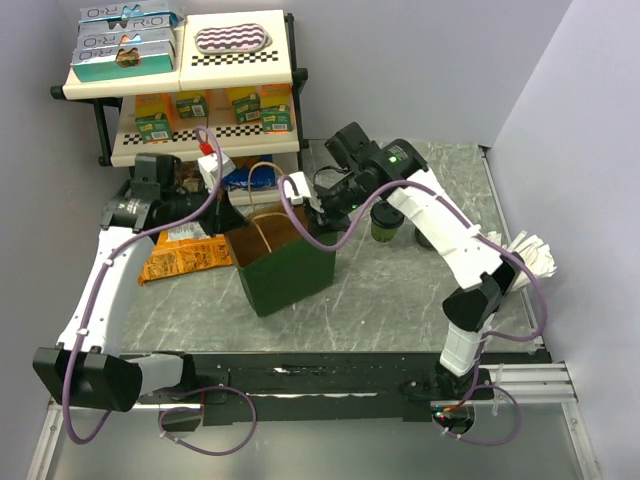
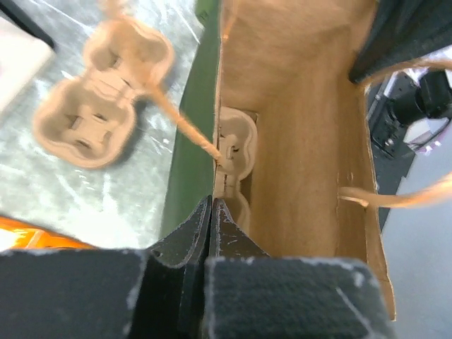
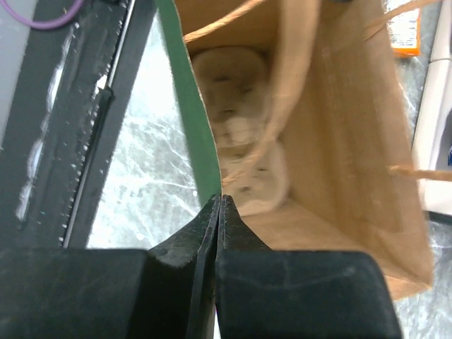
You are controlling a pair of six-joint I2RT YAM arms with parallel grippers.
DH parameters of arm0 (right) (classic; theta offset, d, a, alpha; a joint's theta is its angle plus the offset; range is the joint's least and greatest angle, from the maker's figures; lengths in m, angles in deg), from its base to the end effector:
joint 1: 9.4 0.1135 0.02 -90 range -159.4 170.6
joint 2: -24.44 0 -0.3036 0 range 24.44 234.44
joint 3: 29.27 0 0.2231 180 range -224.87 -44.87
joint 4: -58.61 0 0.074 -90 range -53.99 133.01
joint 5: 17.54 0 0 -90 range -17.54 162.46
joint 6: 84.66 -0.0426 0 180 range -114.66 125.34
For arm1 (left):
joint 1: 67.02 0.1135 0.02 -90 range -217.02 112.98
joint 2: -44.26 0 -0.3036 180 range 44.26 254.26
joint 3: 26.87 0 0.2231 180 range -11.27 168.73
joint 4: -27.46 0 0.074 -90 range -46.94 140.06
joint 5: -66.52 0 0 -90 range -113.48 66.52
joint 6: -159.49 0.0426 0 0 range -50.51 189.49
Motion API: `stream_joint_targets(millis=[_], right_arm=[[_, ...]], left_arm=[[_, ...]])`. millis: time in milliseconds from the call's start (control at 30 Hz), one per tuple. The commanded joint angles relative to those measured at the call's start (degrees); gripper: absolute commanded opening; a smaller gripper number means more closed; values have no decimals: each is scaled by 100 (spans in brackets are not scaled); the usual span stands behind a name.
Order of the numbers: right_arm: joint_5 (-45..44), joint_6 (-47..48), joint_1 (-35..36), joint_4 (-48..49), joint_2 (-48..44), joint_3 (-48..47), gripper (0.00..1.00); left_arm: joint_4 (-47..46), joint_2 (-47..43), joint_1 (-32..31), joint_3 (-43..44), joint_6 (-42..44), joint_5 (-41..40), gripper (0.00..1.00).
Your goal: Pack the takeout coffee
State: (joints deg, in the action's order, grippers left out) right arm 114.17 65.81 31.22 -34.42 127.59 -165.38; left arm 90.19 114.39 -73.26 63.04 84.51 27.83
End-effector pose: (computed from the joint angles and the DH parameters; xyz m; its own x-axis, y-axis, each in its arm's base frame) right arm 0.2313 0.2357 0.4388 0.3179 -0.5831 -0.7476 -0.9361 -0.3182 -0.1499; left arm 0.1956 -0.0548 0.4060 -0.4894 0.2165 -0.8448 0.7897 0.5210 -0.3240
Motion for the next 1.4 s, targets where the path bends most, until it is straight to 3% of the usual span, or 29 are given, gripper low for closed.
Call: stream_joint_targets(millis=[0,233,433,667,767,833,867,933,967,1033,1167,1233,1367], right_arm=[[153,-658,25,146,-751,-263,0],[-67,-1019,113,799,-1052,-289,0],[-111,-1063,192,808,-1008,-412,0],[-128,-1160,288,1071,-1148,96,0],[-85,-1160,306,1133,-1166,369,0],[-67,-1116,324,1177,-1192,632,0],[-102,-1186,324,1282,-1262,1008,15],[-181,-1413,324,1458,-1324,1274,36],[-216,-1519,324,1459,-1333,1302,51],[-190,-1765,271,1241,-1298,1049,59],[-85,-2380,-114,966,-1114,-452,83],[-67,-2827,-422,1211,-1131,-631,86],[-557,-3286,-1527,1808,-1254,164,84]], left_arm=[[305,-60,9,892,159,-287,1],[288,-271,0,1113,220,-657,1],[384,-219,9,1394,246,-701,2],[305,-298,9,1227,246,-727,3],[235,-342,9,1043,273,-798,9],[174,-394,0,824,316,-877,21],[121,-421,9,727,308,-921,38],[-28,-552,9,412,238,-982,96],[-81,-605,9,314,194,-1026,99],[-467,-851,9,68,-156,-1315,99],[-1030,-1185,9,-12,-369,-1606,99],[-1153,-1203,9,58,-517,-1615,99],[-1549,-1264,26,-38,-896,-1501,99]])
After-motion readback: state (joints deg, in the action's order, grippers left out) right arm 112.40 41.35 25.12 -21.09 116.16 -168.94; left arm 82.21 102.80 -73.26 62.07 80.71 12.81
